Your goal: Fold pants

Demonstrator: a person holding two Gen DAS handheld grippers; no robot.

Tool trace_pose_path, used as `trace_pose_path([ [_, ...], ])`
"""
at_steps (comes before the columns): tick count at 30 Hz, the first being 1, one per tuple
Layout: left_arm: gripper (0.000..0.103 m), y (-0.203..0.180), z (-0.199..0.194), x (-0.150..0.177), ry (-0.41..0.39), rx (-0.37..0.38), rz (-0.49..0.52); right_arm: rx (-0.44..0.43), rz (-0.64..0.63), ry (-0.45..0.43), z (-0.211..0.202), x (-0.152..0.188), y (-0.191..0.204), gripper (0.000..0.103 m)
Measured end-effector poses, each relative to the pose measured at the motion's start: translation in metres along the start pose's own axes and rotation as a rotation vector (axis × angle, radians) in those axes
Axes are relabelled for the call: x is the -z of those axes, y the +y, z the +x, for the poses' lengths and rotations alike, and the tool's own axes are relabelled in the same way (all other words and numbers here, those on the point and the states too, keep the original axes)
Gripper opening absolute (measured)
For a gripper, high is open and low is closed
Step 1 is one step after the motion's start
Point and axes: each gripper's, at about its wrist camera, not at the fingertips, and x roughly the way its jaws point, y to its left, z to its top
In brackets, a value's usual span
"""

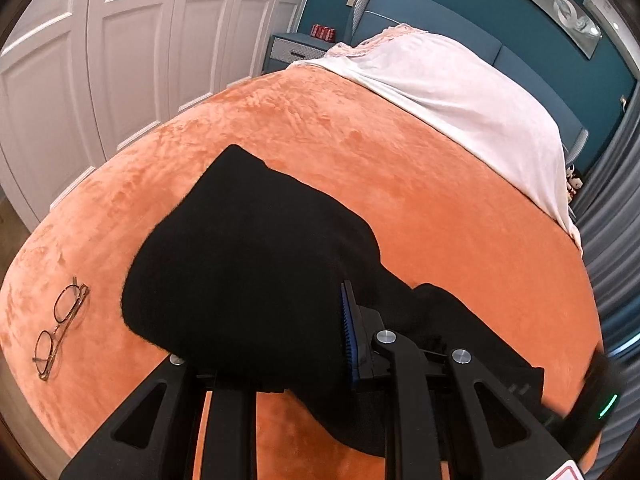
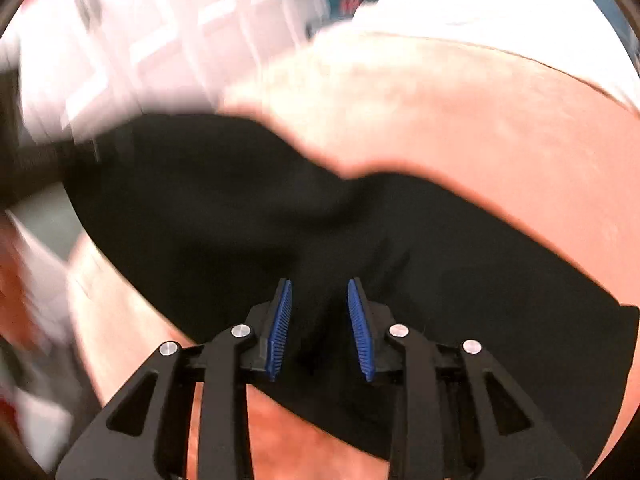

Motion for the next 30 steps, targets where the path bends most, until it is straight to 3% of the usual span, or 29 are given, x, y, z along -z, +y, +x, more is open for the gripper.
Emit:
trace_pose_path([
  [3, 0.017, 0.009, 0.001, 0.002, -0.005, 0.01, -0.03, -0.033, 0.066, 0.013, 0.016, -0.035, -0.019, 0.025],
  [5, 0.017, 0.011, 0.0, 0.006, -0.01, 0.005, -0.032, -0.014, 0.026, 0.136, 0.068, -0.053, -0.021, 0.014],
  [7, 0.018, 0.014, 0.0, 0.008, -0.01, 0.005, -0.031, -0.008, -0.027, 0.234, 0.108, -0.053, -0.007, 0.014],
  [8, 0.018, 0.016, 0.002, 0.01, -0.005, 0.015, -0.036, 0.044, -0.08, 0.26, 0.133, -0.062, -0.005, 0.009],
  [10, 0.018, 0.017, 0.007, 0.013, -0.003, -0.008, -0.022, 0.067, -0.037, 0.189, 0.142, -0.084, -0.014, 0.009],
  [12, 0.018, 0.018, 0.013, 0.014, 0.004, -0.042, 0.007, 0.029, 0.071, 0.128, 0.13, -0.097, -0.026, 0.012],
  [14, 0.018, 0.024, 0.018, 0.013, 0.015, -0.034, -0.004, 0.002, 0.085, 0.082, 0.11, -0.1, -0.029, 0.012],
  [16, 0.018, 0.029, 0.019, 0.011, 0.013, -0.015, -0.03, 0.001, 0.035, 0.113, 0.108, -0.086, -0.007, 0.012],
  [19, 0.018, 0.027, 0.015, 0.011, -0.005, -0.007, -0.029, 0.085, -0.046, 0.216, 0.148, -0.061, 0.009, 0.01],
  [23, 0.018, 0.007, 0.002, 0.011, -0.035, -0.009, 0.037, 0.051, 0.098, 0.144, 0.148, -0.074, -0.005, 0.009],
  [26, 0.018, -0.014, -0.008, 0.012, -0.07, 0.005, 0.121, 0.051, 0.125, 0.035, 0.105, -0.072, 0.004, 0.012],
  [28, 0.018, -0.026, -0.011, 0.015, -0.081, 0.013, 0.164, 0.089, 0.135, 0.057, 0.105, -0.064, 0.0, 0.012],
  [29, 0.018, -0.035, -0.013, 0.018, -0.087, 0.011, 0.188, 0.129, 0.12, 0.131, 0.127, -0.057, -0.005, 0.009],
  [30, 0.018, -0.041, -0.014, 0.019, -0.092, 0.011, 0.202, 0.123, 0.115, 0.13, 0.131, -0.052, -0.008, 0.009],
])
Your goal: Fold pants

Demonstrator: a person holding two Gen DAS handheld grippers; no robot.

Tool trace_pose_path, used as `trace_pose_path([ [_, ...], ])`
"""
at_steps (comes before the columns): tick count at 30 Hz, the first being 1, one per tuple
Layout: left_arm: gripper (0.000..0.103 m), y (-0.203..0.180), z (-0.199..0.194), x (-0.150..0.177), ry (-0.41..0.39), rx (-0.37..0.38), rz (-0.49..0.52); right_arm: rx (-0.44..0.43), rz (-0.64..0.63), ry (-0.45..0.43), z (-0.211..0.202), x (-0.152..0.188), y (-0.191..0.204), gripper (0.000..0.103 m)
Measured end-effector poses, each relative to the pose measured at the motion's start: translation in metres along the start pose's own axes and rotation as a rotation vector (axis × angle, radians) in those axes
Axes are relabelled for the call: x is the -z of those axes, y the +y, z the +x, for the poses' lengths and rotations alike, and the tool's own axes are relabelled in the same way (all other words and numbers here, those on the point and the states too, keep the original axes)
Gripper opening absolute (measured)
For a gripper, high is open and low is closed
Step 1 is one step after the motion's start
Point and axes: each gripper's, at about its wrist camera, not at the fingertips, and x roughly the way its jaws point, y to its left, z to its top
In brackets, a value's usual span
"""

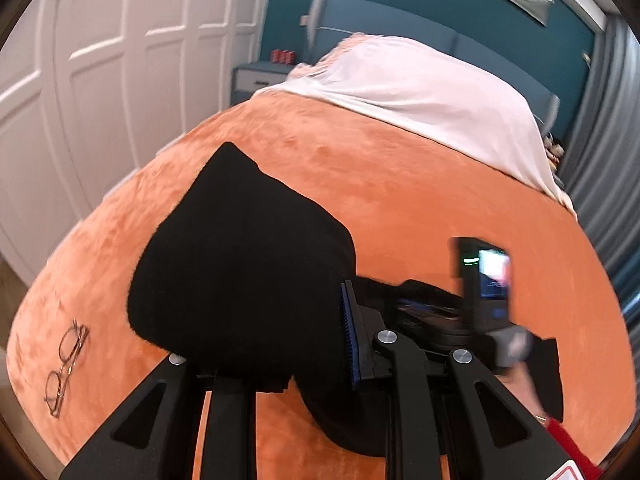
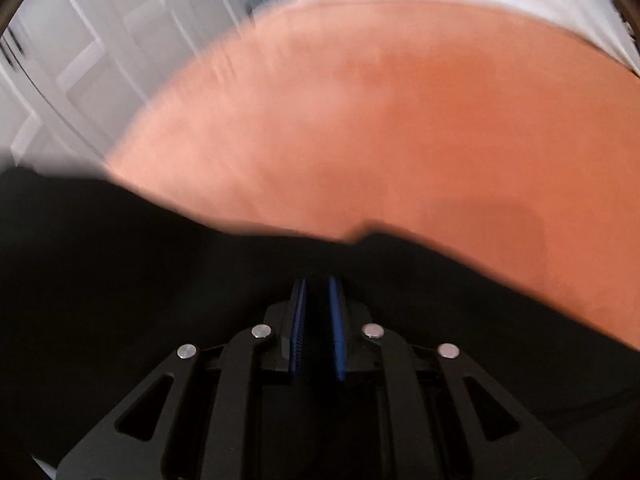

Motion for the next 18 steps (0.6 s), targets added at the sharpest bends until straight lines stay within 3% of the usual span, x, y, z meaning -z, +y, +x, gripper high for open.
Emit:
trace_pose_path([
  [3, 0.018, -0.027, -0.011, -0.003, -0.01, 0.019, 0.047, -0.095, 0.099, -0.027, -0.01, -0.016, -0.006, 0.013],
  [5, 0.018, -0.048, -0.017, -0.005, -0.017, 0.051, 0.088, -0.153, 0.162, -0.126, -0.048, -0.015, -0.021, 0.014],
  [8, 0.018, -0.092, -0.02, -0.008, -0.033, 0.088, 0.165, -0.096, 0.186, -0.226, -0.103, 0.003, -0.053, 0.014],
  [12, 0.021, -0.165, -0.021, 0.007, -0.015, 0.189, 0.249, 0.01, 0.26, -0.279, -0.159, 0.047, -0.115, 0.014],
  [14, 0.026, -0.194, -0.019, 0.022, 0.022, 0.258, 0.265, 0.051, 0.304, -0.279, -0.174, 0.07, -0.143, 0.014],
  [16, 0.036, -0.235, -0.007, 0.049, 0.141, 0.33, 0.31, 0.105, 0.347, -0.273, -0.19, 0.1, -0.173, 0.015],
  [18, 0.045, -0.266, -0.002, 0.076, 0.165, 0.334, 0.374, 0.121, 0.399, -0.265, -0.201, 0.123, -0.196, 0.015],
])
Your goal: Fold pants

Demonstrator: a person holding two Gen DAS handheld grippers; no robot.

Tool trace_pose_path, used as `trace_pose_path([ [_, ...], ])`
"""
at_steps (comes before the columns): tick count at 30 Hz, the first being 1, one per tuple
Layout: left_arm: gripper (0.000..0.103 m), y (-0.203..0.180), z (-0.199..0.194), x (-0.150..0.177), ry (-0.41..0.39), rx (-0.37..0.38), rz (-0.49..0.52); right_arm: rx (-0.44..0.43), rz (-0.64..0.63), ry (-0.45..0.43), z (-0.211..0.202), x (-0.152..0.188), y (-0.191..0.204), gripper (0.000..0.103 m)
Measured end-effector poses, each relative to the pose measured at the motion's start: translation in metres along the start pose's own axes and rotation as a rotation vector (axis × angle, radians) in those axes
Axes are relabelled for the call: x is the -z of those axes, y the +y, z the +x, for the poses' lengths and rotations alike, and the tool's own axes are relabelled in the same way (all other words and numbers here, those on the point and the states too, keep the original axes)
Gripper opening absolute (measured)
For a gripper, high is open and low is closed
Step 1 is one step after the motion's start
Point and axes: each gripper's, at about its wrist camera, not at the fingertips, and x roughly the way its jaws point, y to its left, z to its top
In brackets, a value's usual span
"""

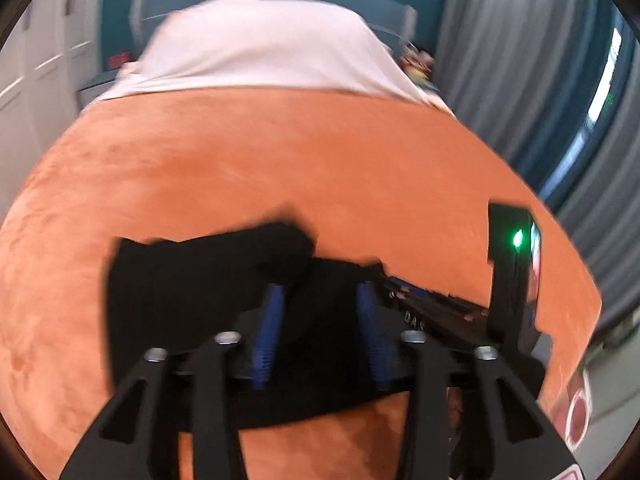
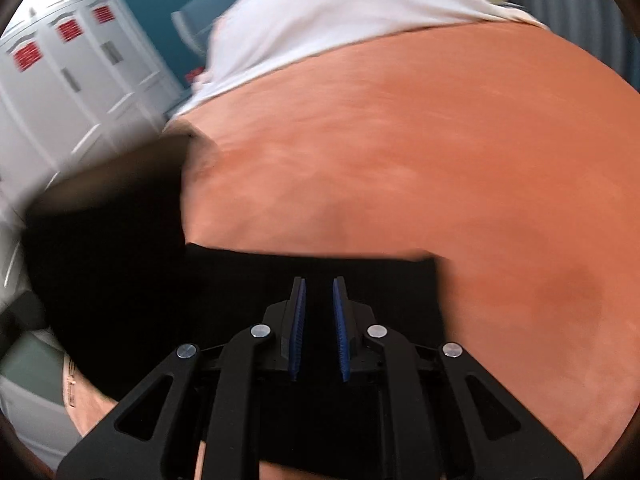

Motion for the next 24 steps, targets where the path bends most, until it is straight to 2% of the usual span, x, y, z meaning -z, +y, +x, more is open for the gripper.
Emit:
trace_pose_path([
  [2, 0.045, -0.04, 0.009, 0.018, 0.001, -0.039, 0.141, 0.031, 0.04, -0.003, -0.011, 0.009, -0.028, 0.015],
  [4, 0.045, -0.063, 0.004, 0.032, -0.016, -0.054, 0.226, 0.04, 0.067, -0.008, -0.024, 0.013, -0.047, 0.016],
  [6, 0.046, -0.065, -0.001, 0.041, -0.007, -0.028, 0.225, 0.007, 0.103, -0.013, -0.04, 0.015, -0.062, 0.019],
  [8, 0.051, -0.047, -0.005, 0.045, 0.031, -0.011, 0.175, -0.068, 0.134, -0.012, -0.052, 0.014, -0.064, 0.043],
  [9, 0.053, -0.032, -0.007, 0.048, 0.055, -0.014, 0.127, -0.092, 0.133, -0.01, -0.056, 0.015, -0.067, 0.048],
  [11, 0.056, -0.002, -0.007, 0.049, 0.097, -0.061, 0.05, -0.18, 0.084, 0.037, -0.045, 0.005, -0.044, 0.06],
  [12, 0.056, 0.021, -0.007, 0.051, 0.125, -0.111, -0.015, -0.201, 0.06, 0.064, -0.037, 0.003, -0.032, 0.065],
  [13, 0.056, 0.037, -0.009, 0.052, 0.138, -0.132, -0.063, -0.206, 0.026, 0.094, -0.027, 0.0, -0.018, 0.072],
  [14, 0.056, 0.063, -0.012, 0.053, 0.149, -0.151, -0.139, -0.205, -0.001, 0.114, -0.018, -0.001, -0.008, 0.073],
  [17, 0.056, 0.109, -0.023, 0.055, 0.147, -0.226, -0.247, -0.209, -0.05, 0.208, 0.022, -0.003, 0.022, 0.073],
  [19, 0.056, 0.133, -0.032, 0.058, 0.142, -0.313, -0.251, -0.165, -0.059, 0.258, 0.048, 0.002, 0.036, 0.072],
  [20, 0.056, 0.137, -0.033, 0.058, 0.144, -0.335, -0.244, -0.148, -0.086, 0.257, 0.053, 0.006, 0.044, 0.06],
  [21, 0.056, 0.145, -0.035, 0.06, 0.147, -0.357, -0.237, -0.117, -0.116, 0.248, 0.052, 0.008, 0.05, 0.054],
  [22, 0.056, 0.152, -0.037, 0.062, 0.152, -0.361, -0.242, -0.106, -0.151, 0.244, 0.048, 0.009, 0.06, 0.032],
  [23, 0.056, 0.154, -0.042, 0.064, 0.156, -0.36, -0.253, -0.134, -0.148, 0.241, 0.044, 0.006, 0.065, 0.031],
  [24, 0.056, 0.157, -0.044, 0.065, 0.155, -0.353, -0.266, -0.154, -0.157, 0.201, 0.029, 0.0, 0.074, 0.029],
])
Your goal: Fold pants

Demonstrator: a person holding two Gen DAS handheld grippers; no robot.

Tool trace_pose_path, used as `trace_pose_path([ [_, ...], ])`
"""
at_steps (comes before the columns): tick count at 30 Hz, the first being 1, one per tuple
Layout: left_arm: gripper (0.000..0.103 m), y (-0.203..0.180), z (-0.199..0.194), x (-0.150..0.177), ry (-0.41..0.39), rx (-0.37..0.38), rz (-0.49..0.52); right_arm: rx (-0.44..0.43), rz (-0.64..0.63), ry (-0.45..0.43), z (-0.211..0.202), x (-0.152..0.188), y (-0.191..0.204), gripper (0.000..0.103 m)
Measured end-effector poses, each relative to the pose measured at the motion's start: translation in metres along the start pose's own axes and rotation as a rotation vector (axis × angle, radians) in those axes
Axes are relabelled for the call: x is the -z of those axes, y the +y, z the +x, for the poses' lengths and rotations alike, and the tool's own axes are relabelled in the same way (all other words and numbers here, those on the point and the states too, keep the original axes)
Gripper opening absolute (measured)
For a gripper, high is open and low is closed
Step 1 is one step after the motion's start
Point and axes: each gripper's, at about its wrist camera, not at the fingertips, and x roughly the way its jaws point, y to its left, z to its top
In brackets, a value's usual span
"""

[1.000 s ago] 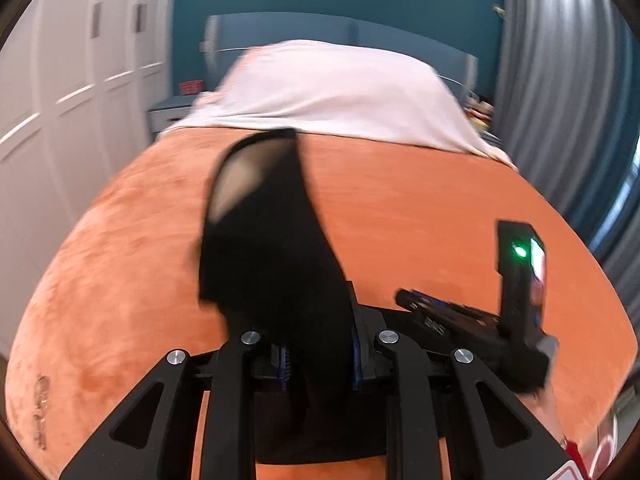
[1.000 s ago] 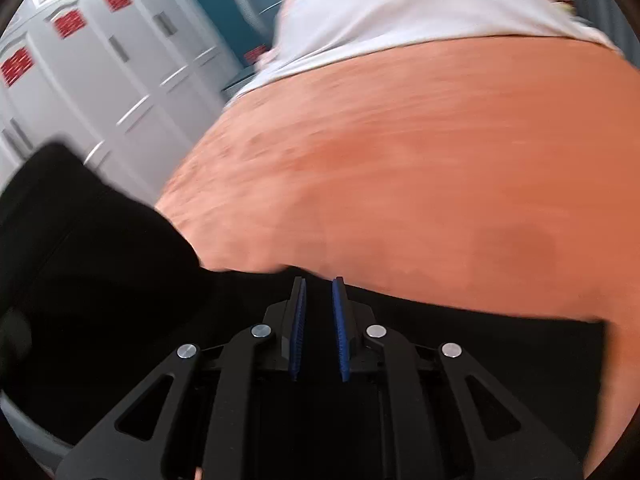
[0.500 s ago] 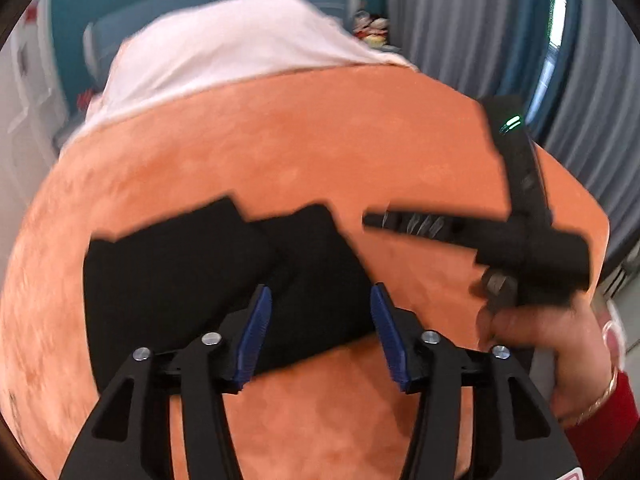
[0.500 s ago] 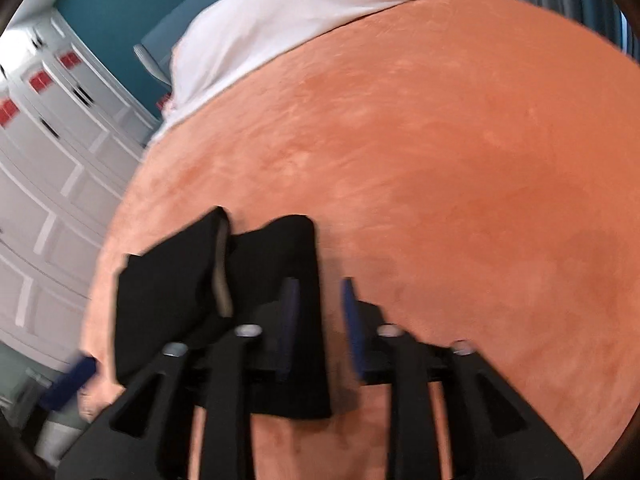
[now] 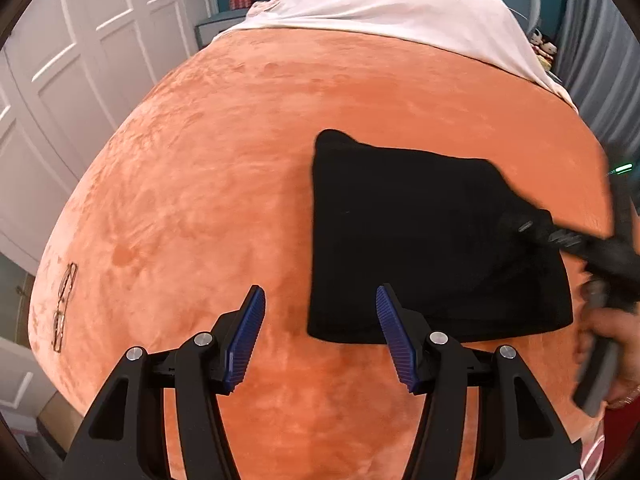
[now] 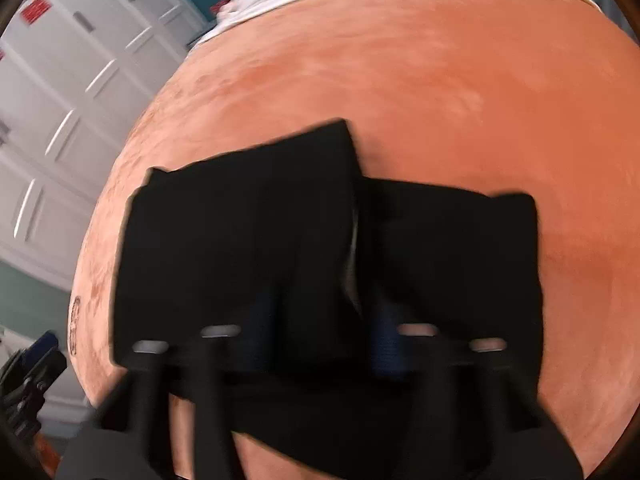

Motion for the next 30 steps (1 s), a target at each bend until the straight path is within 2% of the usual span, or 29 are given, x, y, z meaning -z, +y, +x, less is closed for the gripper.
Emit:
trace_pose_path([
  [2, 0.056, 0.003, -0.002, -0.003, -0.005, 0.027, -0.026, 0.001, -0.063, -0.107, -0.046, -0.01, 0.021, 0.01],
  [5, 0.058, 0.002, -0.01, -0.001, -0.024, 0.034, -0.036, 0.011, -0.051, -0.238, -0.105, -0.01, 0.021, 0.009],
  [7, 0.066, 0.001, -0.008, 0.003, -0.024, 0.042, -0.028, 0.099, -0.034, -0.268, -0.126, 0.007, 0.0, 0.009],
  [8, 0.066, -0.003, -0.007, 0.004, -0.02, 0.038, -0.023, 0.124, -0.012, -0.256, -0.123, 0.016, -0.012, 0.01],
  [9, 0.066, -0.009, -0.002, 0.005, -0.009, 0.034, -0.017, 0.142, 0.035, -0.185, -0.101, 0.033, -0.038, 0.01],
  [11, 0.066, -0.016, 0.008, 0.006, 0.014, 0.034, -0.01, 0.12, 0.111, -0.037, -0.053, 0.058, -0.072, 0.012],
  [12, 0.066, -0.02, 0.012, 0.007, 0.027, 0.039, -0.008, 0.105, 0.138, -0.018, -0.042, 0.066, -0.08, 0.015],
  [14, 0.066, -0.026, 0.011, 0.006, 0.028, 0.039, 0.001, 0.052, 0.187, -0.087, -0.052, 0.073, -0.084, 0.021],
  [17, 0.066, -0.032, 0.006, 0.002, 0.005, 0.043, 0.019, 0.039, 0.2, -0.185, -0.077, 0.069, -0.079, 0.03],
  [21, 0.066, -0.042, 0.01, -0.001, 0.003, 0.053, 0.027, 0.043, 0.198, -0.181, -0.084, 0.07, -0.087, 0.034],
  [24, 0.066, -0.05, 0.015, 0.002, 0.027, 0.058, 0.037, 0.002, 0.206, -0.166, -0.078, 0.059, -0.093, 0.037],
  [26, 0.066, -0.053, 0.016, 0.005, 0.037, 0.059, 0.042, -0.001, 0.187, -0.168, -0.071, 0.045, -0.092, 0.058],
  [30, 0.066, -0.053, 0.016, 0.01, 0.043, 0.048, 0.066, 0.055, 0.083, -0.179, -0.042, -0.007, -0.09, 0.082],
])
